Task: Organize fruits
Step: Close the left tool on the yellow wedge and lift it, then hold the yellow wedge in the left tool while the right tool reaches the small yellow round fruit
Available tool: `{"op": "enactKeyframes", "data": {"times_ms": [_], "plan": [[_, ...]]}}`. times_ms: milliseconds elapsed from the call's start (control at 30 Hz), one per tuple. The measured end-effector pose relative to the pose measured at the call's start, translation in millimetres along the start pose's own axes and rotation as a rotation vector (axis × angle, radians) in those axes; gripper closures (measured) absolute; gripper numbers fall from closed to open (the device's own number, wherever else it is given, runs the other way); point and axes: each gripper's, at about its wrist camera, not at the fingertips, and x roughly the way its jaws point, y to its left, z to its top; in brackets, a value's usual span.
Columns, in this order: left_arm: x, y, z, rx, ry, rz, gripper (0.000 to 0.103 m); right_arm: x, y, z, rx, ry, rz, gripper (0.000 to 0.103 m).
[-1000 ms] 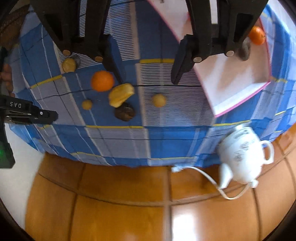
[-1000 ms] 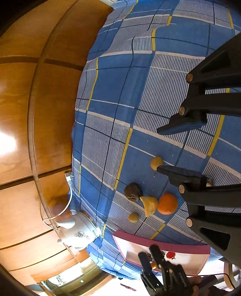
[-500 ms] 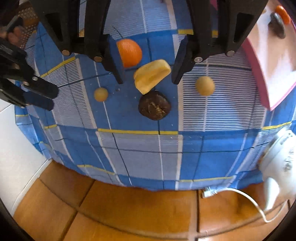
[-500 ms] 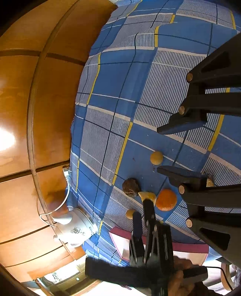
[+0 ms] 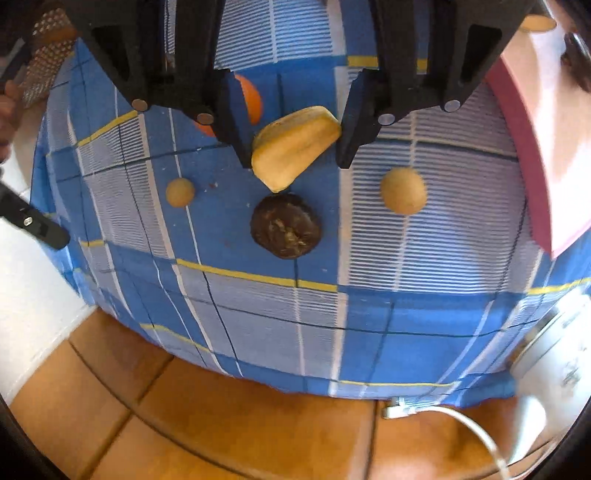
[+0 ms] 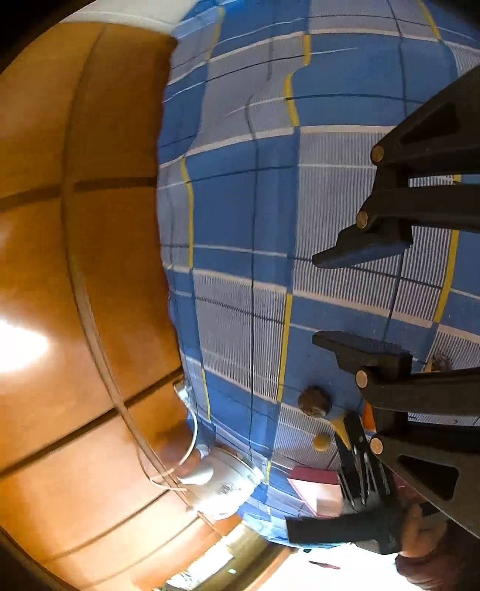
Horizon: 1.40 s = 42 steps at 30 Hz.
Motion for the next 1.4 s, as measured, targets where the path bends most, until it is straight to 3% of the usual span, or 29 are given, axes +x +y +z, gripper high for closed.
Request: {"op": "enactKeyframes", "data": {"times_ms": [367,600,767,1000,1167,1400], "plan": [[-57.6,-0.3,-44.1,0.014,-0.120,0.024,0.058,37.9,23.5,-21.3,-0.114,0.160,0.007,0.068],[-76.4,-23.2,-92.9,0.112,-0.140,0.041,0.058,49.0,28.0,-31.0,-0.144,0.199,-0.021,0.068],[-73.0,-46.6,-123.9,0.206,-0.146,0.037,0.058,51.1,29.8,-34.2,-0.142,0.206,-0.028,0.069],[-48.5,-57.7,-148.6,0.252,-0.115,0.071,0.058,55.8,34.6,-39.3,-0.167,0.225,-0.049,0.070],[-47.7,-56.4,-151.8,0.254,-0.145,0.077,0.057,61.4,35.5,-42.6,-0.186,0.248,-0.058,0.071],[-42.7,-62.3,-156.1,0.289,-0.149,0.149,0.058,75.2,32.9,-51.2,-0.221,0.309,-0.106,0.072]]}}
